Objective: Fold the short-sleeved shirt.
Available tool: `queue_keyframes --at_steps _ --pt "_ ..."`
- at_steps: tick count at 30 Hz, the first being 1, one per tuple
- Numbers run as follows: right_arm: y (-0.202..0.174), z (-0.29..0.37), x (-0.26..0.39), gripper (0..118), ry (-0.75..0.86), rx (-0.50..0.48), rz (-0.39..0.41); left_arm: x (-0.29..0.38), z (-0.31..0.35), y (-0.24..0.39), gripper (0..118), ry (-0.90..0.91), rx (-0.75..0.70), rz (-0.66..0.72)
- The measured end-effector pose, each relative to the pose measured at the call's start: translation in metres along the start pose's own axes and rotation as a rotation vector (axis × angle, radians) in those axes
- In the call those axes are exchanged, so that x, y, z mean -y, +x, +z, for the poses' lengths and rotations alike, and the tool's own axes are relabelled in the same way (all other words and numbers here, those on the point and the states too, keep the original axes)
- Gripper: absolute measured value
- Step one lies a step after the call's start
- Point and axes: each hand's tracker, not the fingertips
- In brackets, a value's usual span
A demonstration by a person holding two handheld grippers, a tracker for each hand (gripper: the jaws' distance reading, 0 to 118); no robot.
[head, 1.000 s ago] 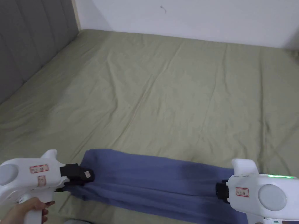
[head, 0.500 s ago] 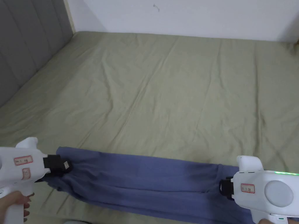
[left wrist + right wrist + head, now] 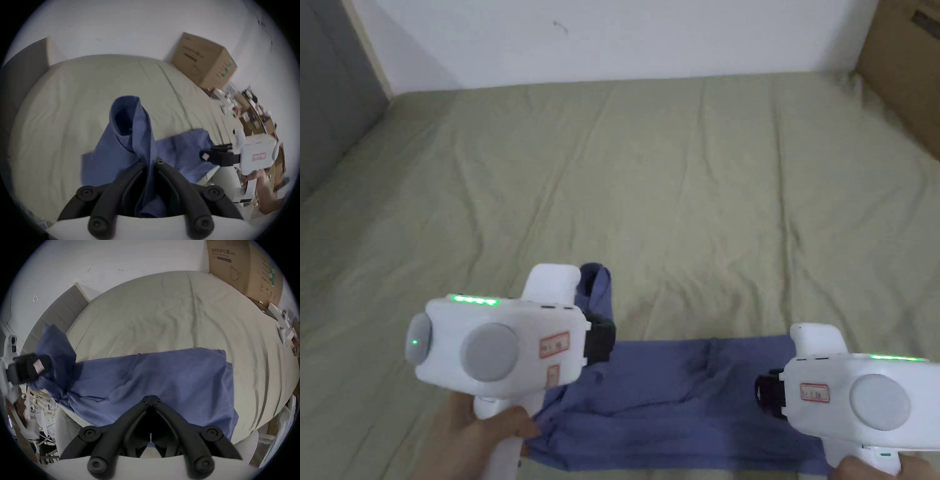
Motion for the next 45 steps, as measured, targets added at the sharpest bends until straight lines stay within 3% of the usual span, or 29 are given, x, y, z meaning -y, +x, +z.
queue_keyframes --at_steps 3,4,5,7,11,13,14,15,17,20,30,45 --pt "0.02 0.004 0.004 0 -0.002 0.007 -0.021 0.013 -0.034 0.025 13 -0.071 0.104 -0.032" --pt "0.026 0.006 0.005 0 0.0 0.027 -0.037 0.017 -0.044 0.029 25 -0.1 0.134 -0.008" --pt "0.032 0.007 0.006 0 0.002 0.036 -0.049 0.02 -0.053 0.031 49 -0.13 0.159 -0.001" --pt "0.043 0.012 0.008 0 0.009 0.038 -0.091 0.026 -0.065 0.036 68 -0.149 0.161 0.014" --pt "0.052 0.017 0.009 0 0.019 0.039 -0.063 0.022 -0.054 0.026 76 -0.124 0.131 0.044" --pt "0.052 0.015 0.01 0 0.017 0.053 -0.052 0.016 -0.036 0.01 76 -0.061 0.139 0.107" --pt "0.054 0.014 0.011 0 0.017 0.051 -0.059 0.012 -0.027 0.004 69 -0.042 0.148 0.134" --pt "0.055 0.013 0.011 0 0.017 0.04 -0.078 0.01 -0.018 -0.005 52 -0.018 0.155 0.174" --pt "0.055 0.011 0.013 0 0.025 0.028 -0.097 0.008 -0.01 -0.018 1 0.027 0.172 0.237" --pt "0.05 0.01 0.014 0 0.031 0.027 -0.052 0.015 -0.015 -0.033 1 -0.029 -0.003 0.198" --pt "0.045 0.01 0.017 0 0.023 0.02 -0.035 0.058 -0.066 -0.002 1 -0.22 0.155 0.197" --pt "0.046 0.013 0.023 0 0.02 0.024 -0.043 0.06 -0.071 0.04 1 -0.256 0.174 0.124"
